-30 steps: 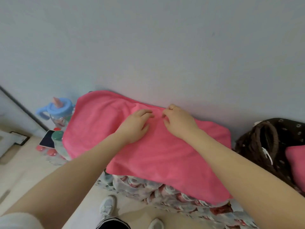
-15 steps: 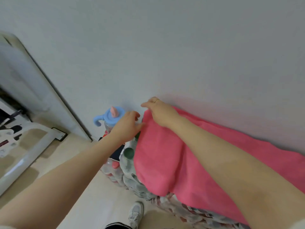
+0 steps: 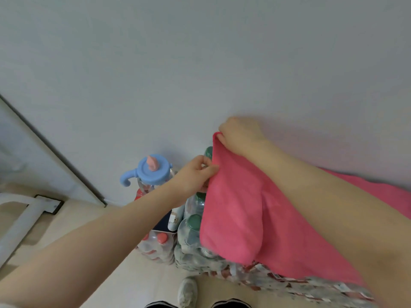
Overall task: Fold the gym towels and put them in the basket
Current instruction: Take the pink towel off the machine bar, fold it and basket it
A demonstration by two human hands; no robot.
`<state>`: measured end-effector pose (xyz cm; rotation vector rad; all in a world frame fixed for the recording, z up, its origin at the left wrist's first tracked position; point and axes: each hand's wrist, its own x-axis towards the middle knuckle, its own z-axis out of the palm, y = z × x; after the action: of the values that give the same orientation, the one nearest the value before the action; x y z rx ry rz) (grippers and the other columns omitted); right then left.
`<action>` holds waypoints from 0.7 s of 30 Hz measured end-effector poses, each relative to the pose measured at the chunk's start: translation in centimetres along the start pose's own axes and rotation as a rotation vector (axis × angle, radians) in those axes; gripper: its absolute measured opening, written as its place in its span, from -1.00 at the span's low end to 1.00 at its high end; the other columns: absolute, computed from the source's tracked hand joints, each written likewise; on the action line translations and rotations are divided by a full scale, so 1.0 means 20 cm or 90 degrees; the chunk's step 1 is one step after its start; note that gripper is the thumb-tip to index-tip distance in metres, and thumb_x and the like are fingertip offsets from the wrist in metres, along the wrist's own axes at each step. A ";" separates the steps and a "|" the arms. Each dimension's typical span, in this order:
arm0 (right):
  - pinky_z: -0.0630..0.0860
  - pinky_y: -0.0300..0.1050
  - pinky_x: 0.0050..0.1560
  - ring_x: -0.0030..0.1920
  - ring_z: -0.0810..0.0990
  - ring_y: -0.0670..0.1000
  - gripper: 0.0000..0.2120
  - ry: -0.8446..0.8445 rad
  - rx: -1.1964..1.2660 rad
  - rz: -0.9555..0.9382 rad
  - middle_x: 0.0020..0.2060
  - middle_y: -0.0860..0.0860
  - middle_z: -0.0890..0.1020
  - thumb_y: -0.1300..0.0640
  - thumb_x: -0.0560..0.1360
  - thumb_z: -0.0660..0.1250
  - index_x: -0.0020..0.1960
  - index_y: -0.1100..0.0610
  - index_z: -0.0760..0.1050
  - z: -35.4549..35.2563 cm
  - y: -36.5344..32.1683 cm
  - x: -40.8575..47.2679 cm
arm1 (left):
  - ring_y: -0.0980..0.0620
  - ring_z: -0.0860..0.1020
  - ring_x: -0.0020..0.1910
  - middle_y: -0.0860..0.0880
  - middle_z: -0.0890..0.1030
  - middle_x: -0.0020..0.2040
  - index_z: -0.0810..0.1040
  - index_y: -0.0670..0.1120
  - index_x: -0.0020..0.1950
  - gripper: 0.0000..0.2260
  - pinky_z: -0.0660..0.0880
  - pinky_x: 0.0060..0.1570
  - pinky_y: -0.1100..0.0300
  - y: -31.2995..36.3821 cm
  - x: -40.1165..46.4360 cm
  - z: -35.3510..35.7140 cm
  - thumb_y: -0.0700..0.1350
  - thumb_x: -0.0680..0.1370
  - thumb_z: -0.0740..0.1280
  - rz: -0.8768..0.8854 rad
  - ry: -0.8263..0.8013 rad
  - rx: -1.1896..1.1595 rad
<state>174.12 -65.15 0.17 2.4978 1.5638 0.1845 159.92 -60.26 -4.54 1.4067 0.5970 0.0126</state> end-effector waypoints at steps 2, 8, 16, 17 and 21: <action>0.47 0.00 0.00 0.13 0.54 0.24 -0.69 -0.006 0.010 0.033 0.14 0.22 0.55 0.10 0.59 0.09 0.16 0.22 0.51 0.01 -0.01 0.01 | 0.07 0.60 -0.23 -0.06 0.60 -0.15 0.41 -0.06 0.02 -0.87 0.59 -0.22 0.29 -0.02 -0.04 0.00 -0.13 0.53 0.32 -0.048 -0.067 -0.007; 0.48 0.02 0.01 0.04 0.57 0.24 -0.69 0.125 0.256 0.218 0.02 0.28 0.60 0.11 0.59 0.09 0.07 0.28 0.51 0.08 -0.06 0.03 | 0.01 0.59 0.04 -0.08 0.62 0.10 0.52 -0.13 0.18 -0.79 0.53 0.08 0.20 -0.11 -0.17 -0.08 -0.17 0.55 0.27 -0.114 -0.113 0.004; 0.21 -0.13 0.36 0.40 0.32 0.16 -0.43 -0.080 0.497 0.100 0.42 0.23 0.30 0.20 0.58 0.14 0.51 0.22 -0.03 0.19 -0.15 -0.14 | 0.05 0.46 -0.24 0.00 0.51 -0.23 0.50 0.00 -0.12 -0.85 0.42 -0.22 0.21 -0.22 -0.29 -0.18 0.02 0.56 0.21 -0.115 0.217 -0.068; 0.19 -0.16 0.36 0.42 0.30 0.14 -0.43 -0.074 0.478 0.082 0.44 0.21 0.28 0.19 0.58 0.14 0.51 0.22 -0.01 0.20 -0.15 -0.18 | 0.06 0.48 -0.26 0.00 0.52 -0.23 0.50 0.01 -0.11 -0.84 0.45 -0.29 0.24 -0.23 -0.32 -0.16 0.05 0.56 0.22 -0.146 0.202 -0.047; 0.14 -0.19 0.35 0.39 0.33 0.10 -0.57 -0.011 0.447 0.050 0.39 0.17 0.36 0.20 0.57 0.18 0.40 0.27 0.27 0.22 -0.12 -0.39 | -0.01 0.55 -0.20 -0.06 0.55 -0.06 0.50 -0.06 0.10 -0.69 0.51 -0.39 0.25 -0.35 -0.42 -0.09 0.11 0.48 0.32 -0.248 0.234 -0.064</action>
<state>169.55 -71.54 -4.69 3.0486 1.7446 -0.4582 149.73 -62.80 -7.89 1.1775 1.1528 -0.0103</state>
